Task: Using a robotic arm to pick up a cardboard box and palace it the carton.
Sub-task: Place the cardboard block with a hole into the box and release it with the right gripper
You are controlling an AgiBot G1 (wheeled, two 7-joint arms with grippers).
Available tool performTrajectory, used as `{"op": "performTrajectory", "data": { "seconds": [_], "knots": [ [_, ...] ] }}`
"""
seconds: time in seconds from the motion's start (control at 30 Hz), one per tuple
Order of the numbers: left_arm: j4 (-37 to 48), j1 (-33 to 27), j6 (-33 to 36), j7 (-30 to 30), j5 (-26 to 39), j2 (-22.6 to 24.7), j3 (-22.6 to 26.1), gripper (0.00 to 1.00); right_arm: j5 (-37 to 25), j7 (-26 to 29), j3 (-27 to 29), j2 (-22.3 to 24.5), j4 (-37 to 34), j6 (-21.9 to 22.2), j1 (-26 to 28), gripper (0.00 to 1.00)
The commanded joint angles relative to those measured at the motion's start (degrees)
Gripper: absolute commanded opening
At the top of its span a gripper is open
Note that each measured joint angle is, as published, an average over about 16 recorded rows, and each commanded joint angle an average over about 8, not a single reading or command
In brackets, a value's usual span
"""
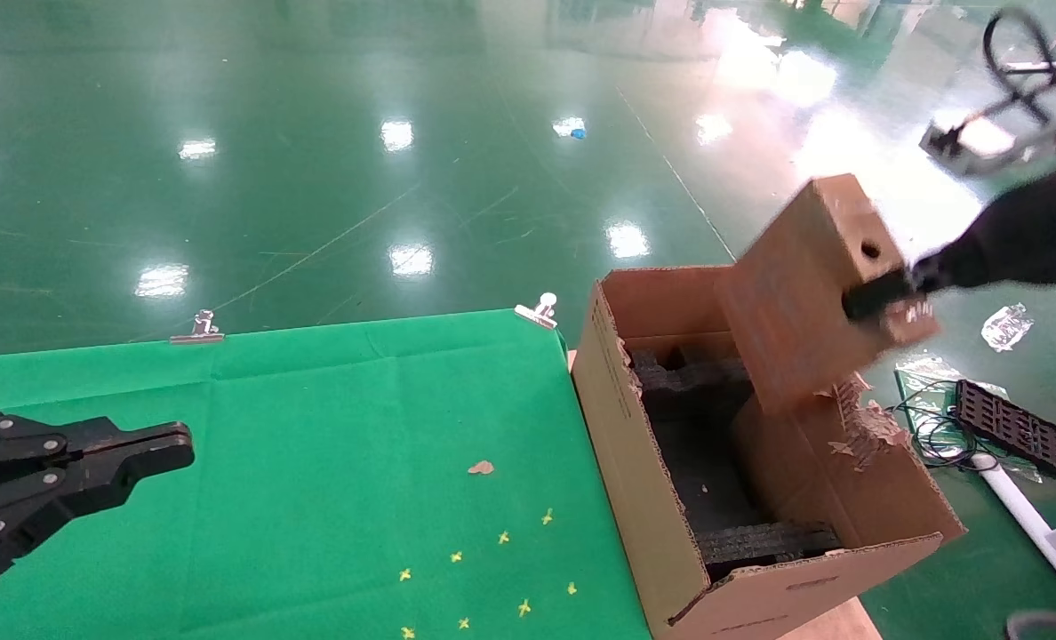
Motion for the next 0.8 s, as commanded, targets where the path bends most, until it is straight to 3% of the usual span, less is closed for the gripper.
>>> {"op": "performTrajectory", "data": {
  "seconds": [0.03,0.8],
  "knots": [
    [0.00,0.00,0.00,0.00,0.00,0.00,0.01,1.00,0.03,0.11,-0.56,0.44,-0.58,-0.05,-1.48,0.00],
    [0.00,-0.02,-0.04,0.04,-0.06,-0.03,0.08,1.00,-0.23,1.38,-3.72,-3.58,-11.04,5.15,-14.44,0.00]
  ]
}}
